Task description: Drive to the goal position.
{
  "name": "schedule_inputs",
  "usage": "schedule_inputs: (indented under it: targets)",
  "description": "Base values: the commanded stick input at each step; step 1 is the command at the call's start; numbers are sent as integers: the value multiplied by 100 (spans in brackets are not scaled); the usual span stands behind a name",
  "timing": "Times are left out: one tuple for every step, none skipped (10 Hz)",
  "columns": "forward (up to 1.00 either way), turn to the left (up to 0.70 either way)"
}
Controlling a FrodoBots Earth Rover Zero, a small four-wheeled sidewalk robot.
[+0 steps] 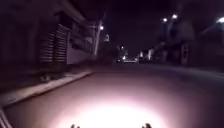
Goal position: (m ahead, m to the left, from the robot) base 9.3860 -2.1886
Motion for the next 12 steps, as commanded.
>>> schedule_inputs:
  targets:
    - [50,0]
    - [50,0]
    - [50,0]
    - [50,0]
    - [50,0]
    - [50,0]
    - [50,0]
    - [50,0]
    - [50,0]
    - [50,0]
    - [50,0]
    - [50,0]
